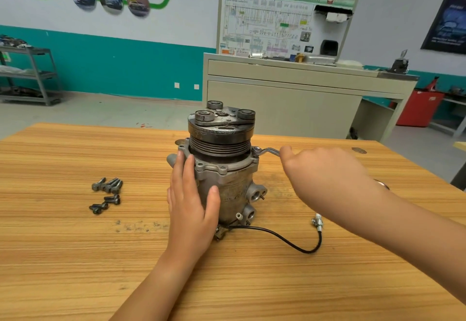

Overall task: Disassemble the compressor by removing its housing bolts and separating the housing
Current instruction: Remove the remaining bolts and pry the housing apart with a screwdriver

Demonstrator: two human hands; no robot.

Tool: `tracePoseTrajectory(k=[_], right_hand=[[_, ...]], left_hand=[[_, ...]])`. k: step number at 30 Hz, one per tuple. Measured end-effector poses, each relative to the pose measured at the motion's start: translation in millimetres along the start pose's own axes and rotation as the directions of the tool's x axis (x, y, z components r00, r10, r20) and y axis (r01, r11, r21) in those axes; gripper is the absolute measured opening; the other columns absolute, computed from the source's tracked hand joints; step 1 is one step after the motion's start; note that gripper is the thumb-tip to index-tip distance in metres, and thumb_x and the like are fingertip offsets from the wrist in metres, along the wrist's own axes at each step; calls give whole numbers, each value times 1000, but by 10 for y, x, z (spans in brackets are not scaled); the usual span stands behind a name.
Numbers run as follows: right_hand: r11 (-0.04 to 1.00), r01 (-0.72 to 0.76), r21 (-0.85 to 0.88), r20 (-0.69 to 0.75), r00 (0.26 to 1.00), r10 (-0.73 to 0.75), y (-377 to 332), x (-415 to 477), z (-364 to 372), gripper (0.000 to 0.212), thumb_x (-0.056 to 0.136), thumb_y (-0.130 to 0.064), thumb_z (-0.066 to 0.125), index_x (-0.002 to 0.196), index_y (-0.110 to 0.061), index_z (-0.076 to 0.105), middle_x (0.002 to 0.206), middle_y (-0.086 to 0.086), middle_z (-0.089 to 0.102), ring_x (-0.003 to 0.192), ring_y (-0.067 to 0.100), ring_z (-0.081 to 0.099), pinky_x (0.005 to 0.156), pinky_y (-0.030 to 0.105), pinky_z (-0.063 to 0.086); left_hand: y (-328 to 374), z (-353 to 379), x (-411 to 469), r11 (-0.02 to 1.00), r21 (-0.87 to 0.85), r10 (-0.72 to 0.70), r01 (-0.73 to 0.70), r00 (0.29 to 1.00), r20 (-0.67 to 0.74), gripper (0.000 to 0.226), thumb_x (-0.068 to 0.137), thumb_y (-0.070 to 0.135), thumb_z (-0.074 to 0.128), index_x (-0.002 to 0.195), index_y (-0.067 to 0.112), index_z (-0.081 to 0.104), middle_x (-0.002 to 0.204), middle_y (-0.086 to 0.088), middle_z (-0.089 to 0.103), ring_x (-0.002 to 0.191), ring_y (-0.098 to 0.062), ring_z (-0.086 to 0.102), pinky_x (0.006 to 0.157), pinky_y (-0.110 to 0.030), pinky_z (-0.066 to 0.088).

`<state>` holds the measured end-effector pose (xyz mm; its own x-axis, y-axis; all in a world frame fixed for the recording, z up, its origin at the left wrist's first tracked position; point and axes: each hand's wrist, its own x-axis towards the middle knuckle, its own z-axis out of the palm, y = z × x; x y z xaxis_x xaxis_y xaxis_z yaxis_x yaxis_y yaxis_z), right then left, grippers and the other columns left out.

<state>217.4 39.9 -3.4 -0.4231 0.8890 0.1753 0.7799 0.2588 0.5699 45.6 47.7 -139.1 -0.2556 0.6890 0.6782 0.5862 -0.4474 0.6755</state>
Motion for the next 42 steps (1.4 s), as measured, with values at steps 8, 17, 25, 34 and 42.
tracePoseTrajectory(k=[8, 17, 25, 34, 42], right_hand=[[988, 70, -135, 95, 994, -57, -113, 25, -198, 50, 90, 4, 38, 138, 6, 23, 80, 5, 48, 54, 17, 30, 37, 27, 25], [981, 188, -57, -12, 982, -189, 321, 220, 92, 46, 92, -9, 29, 137, -17, 26, 57, -4, 40, 47, 12, 38, 40, 25, 25], [988, 148, -40, -197, 968, -153, 402, 759, 475, 35, 89, 2, 38, 120, -15, 35, 89, 5, 56, 73, 24, 54, 52, 32, 40], [859, 242, 451, -621, 776, 107, 222, 853, 593, 24, 79, 11, 57, 101, 4, 64, 87, 22, 68, 75, 38, 66, 59, 42, 53], [905, 87, 415, -381, 921, 86, 349, 211, 419, 38, 98, -31, 29, 135, -23, 31, 56, -8, 42, 47, 15, 39, 41, 24, 21]], left_hand=[[-20, -8, 10, 1000, 2, -7, 7, 1000, -10, 54, 90, 31, 37, 132, 45, 7, 144, 28, -1, 133, 18, -4, 112, -25, 7], [-40, -44, 47, 998, -31, -50, 50, 999, 2, 54, 88, 33, 37, 135, 40, 9, 147, 19, 11, 130, 22, -2, 111, -20, 7], [-95, -29, 50, 998, -34, -48, 48, 999, -11, 55, 89, 35, 37, 136, 40, 9, 147, 20, 12, 134, 16, 2, 114, -27, 10], [-106, -70, 66, 998, -50, -24, 23, 999, -36, 53, 85, 49, 29, 136, 40, 16, 146, 26, 14, 139, 5, 11, 113, -20, 12], [-59, -117, 91, 976, -213, -86, 44, 977, -193, 40, 94, 42, 22, 122, 32, 48, 133, 27, 39, 138, -6, 29, 113, -23, 21]])
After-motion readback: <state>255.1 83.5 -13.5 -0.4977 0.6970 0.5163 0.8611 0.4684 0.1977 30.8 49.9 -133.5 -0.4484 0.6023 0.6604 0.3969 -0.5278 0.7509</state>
